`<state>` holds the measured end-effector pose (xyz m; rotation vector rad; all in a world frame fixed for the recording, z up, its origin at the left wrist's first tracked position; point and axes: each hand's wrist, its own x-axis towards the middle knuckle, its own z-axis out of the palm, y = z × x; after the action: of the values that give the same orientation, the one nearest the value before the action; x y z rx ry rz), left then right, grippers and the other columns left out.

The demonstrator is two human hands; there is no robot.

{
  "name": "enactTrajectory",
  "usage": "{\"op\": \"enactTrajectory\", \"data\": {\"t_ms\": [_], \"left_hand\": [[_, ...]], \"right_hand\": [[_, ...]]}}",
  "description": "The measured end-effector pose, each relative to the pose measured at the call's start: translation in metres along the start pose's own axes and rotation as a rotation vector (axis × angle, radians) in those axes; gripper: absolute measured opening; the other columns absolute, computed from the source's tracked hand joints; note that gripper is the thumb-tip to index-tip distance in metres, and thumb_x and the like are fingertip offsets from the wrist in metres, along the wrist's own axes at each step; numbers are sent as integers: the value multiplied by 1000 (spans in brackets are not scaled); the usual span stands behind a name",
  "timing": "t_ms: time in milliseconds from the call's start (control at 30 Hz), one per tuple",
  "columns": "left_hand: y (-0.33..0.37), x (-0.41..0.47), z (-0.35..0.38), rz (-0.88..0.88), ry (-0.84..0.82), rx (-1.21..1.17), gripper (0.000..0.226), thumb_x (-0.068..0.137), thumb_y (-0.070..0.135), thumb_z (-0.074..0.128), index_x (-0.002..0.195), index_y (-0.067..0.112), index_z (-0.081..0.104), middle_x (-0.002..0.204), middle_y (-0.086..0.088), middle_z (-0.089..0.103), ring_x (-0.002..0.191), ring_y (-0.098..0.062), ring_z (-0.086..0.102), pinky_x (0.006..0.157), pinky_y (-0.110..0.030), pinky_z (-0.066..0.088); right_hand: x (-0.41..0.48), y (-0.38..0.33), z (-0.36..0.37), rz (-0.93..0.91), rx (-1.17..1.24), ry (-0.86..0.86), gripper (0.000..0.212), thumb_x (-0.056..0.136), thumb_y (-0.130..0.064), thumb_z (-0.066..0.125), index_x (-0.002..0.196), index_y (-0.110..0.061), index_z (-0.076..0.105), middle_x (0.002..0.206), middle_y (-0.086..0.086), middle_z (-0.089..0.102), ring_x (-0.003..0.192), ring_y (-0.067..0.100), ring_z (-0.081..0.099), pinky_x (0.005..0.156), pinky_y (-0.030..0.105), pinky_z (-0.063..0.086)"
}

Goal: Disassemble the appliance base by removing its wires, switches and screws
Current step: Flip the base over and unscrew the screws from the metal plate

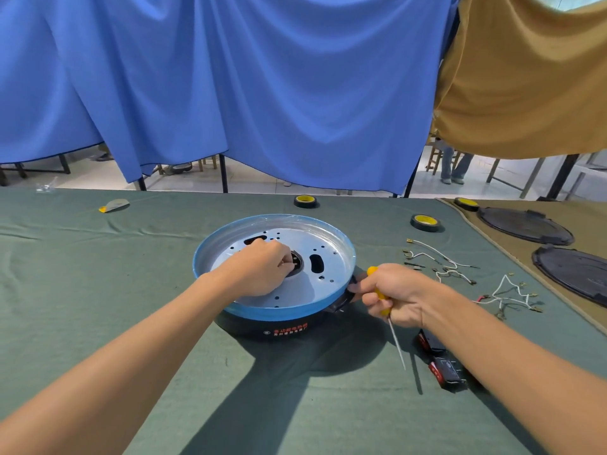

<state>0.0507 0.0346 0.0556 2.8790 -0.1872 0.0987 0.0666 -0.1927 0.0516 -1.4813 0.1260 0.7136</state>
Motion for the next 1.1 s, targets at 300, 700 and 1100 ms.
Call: {"op": "enactTrajectory", "data": {"t_ms": [300,700,1100], "left_hand": [[15,-6,-14,43,-77,1,32,99,36,46,89,14,67,82,-4,67,77,-23,60,68,-36,47],[24,-8,-19,47,-143,1,35,97,42,49,93,14,70,87,-4,70,79,-22,63,65,-31,49],[37,5,-5,194,-126,21,58,89,59,52,139,29,46,147,4,39,135,-19,31,110,-40,31]], "right_hand": [[23,-18,-21,-50,-46,125,32,94,11,30,83,-8,54,50,3,53,33,1,26,29,10,18],[24,-32,-36,49,-169,53,29,96,10,29,100,-7,52,53,9,60,35,2,21,29,11,20],[19,-55,-12,-282,-551,388,14,91,1,40,92,-4,53,78,10,53,56,14,40,47,26,31]]}}
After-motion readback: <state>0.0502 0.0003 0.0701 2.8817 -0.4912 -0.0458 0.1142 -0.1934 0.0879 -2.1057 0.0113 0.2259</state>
